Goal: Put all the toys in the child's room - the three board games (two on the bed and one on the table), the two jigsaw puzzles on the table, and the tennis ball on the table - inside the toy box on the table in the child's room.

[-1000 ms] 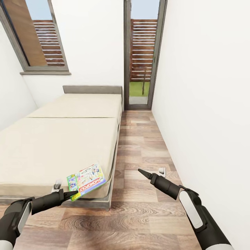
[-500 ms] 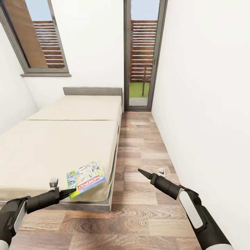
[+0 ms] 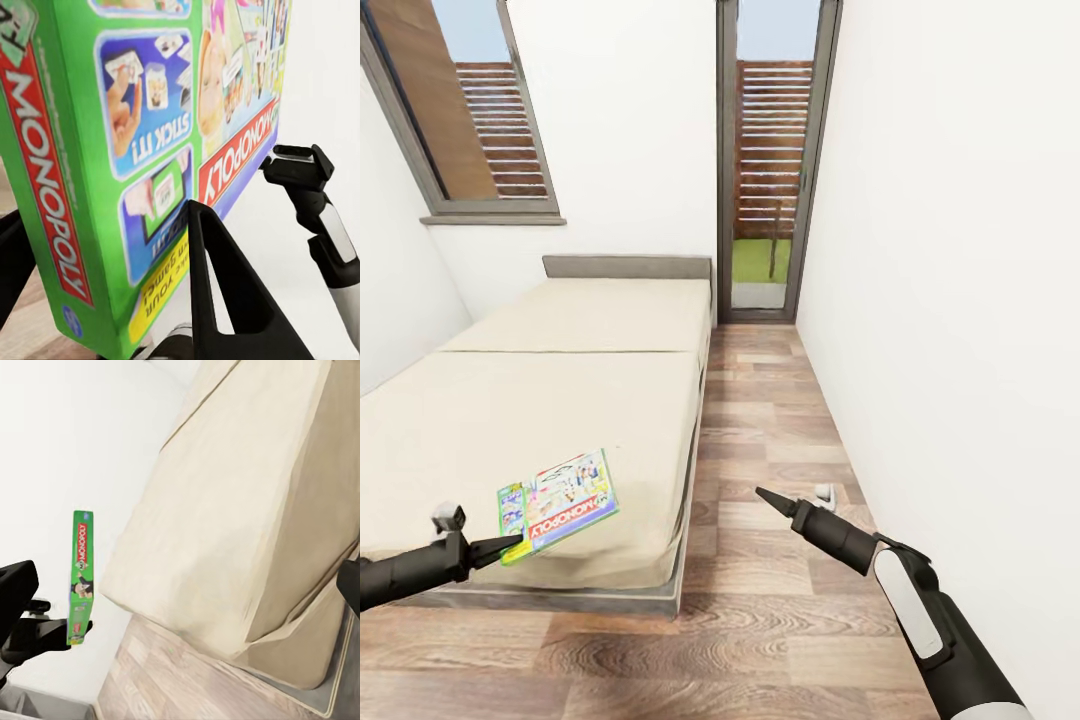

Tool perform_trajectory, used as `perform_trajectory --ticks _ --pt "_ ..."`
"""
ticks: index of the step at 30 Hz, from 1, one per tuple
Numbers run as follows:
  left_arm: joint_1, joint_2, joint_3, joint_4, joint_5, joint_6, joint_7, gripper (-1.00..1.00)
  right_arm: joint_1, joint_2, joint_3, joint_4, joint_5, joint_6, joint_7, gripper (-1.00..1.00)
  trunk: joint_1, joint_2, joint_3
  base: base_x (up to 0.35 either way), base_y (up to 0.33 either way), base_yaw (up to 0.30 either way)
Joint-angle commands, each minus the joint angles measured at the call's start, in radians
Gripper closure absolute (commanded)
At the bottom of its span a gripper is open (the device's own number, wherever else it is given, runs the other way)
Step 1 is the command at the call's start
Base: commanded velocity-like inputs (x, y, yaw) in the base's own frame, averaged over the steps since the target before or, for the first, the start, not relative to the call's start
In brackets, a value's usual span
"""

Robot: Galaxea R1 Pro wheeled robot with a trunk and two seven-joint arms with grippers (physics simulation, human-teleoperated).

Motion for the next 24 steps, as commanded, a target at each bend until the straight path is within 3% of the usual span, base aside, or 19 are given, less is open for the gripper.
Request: perform_trajectory --ticks 1,7,24 --pt "0.0 0.013 0.0 0.001 0.0 0.015 -0.004 1.0 0.0 -0.001 0.001 -0.004 -0.007 0.007 -0.009 -1.0 -0.004 0.007 0.002 0.0 0.0 0.0" --pt "-0.001 0.038 0.0 0.003 0.0 0.028 -0.004 1.0 0.0 -0.001 0.015 -0.025 -0.007 0.008 -0.059 -1.0 -0.027 0.049 0.024 0.0 0.0 0.15" --pt "-0.001 0.04 0.0 0.003 -0.001 0.029 -0.004 1.0 0.0 0.001 0.027 -0.035 -0.007 0.01 -0.073 -1.0 -0.092 0.168 0.078 0.0 0.0 0.074"
